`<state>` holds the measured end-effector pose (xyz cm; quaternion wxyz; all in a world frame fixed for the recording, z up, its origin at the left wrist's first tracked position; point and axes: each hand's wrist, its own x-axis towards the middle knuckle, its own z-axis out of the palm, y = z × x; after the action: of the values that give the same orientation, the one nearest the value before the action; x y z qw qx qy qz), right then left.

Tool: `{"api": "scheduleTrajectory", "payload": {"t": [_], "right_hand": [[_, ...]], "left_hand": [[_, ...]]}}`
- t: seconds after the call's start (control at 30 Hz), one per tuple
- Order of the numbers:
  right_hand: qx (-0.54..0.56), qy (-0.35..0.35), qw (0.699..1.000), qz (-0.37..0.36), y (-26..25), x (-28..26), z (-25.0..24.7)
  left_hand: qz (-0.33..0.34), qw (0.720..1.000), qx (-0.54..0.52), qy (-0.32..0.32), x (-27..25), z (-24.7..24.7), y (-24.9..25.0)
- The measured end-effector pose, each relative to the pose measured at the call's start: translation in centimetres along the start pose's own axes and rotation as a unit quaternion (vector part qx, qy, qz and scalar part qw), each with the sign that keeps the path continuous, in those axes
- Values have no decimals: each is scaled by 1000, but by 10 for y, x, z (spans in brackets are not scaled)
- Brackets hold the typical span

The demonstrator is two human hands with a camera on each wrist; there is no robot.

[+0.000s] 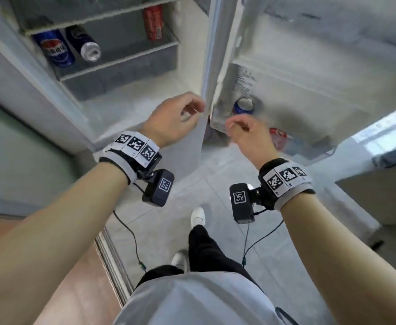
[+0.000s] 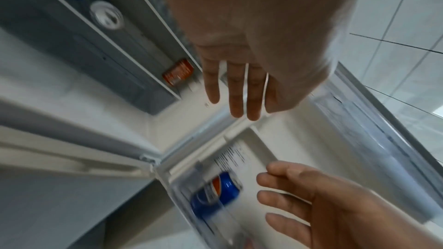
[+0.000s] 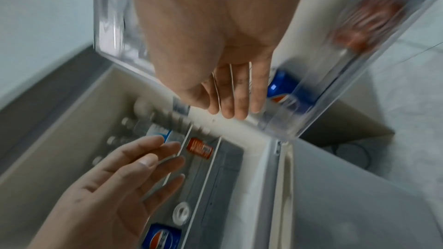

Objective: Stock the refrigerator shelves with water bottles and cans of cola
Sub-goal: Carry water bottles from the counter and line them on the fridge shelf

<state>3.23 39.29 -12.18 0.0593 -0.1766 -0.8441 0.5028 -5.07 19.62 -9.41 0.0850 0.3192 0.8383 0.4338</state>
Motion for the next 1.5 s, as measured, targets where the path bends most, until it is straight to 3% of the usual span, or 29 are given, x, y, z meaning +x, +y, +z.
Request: {"api": "scheduleTrajectory", "payload": {"t": [0.2, 0.47, 0.77, 0.97, 1.13, 1.5], "right_hand": [[-21, 118, 991, 51, 33, -87, -72], [1, 241, 965, 101, 84, -143, -166], [49, 319, 937, 134, 180, -155, -294], [80, 318, 935, 135, 249, -136, -403], [90, 290, 943, 133, 286, -105, -477], [69, 216, 970, 92, 337, 26, -573]], "left_hand": [[54, 989, -46, -129, -4, 79, 58], [182, 961, -47, -203, 17, 178, 141], [172, 948, -63, -259, 66, 310, 220], [134, 961, -51, -236, 116, 406, 272], [86, 980, -65, -165, 159, 461, 309], [36, 992, -108, -57, 290, 540, 319]]}}
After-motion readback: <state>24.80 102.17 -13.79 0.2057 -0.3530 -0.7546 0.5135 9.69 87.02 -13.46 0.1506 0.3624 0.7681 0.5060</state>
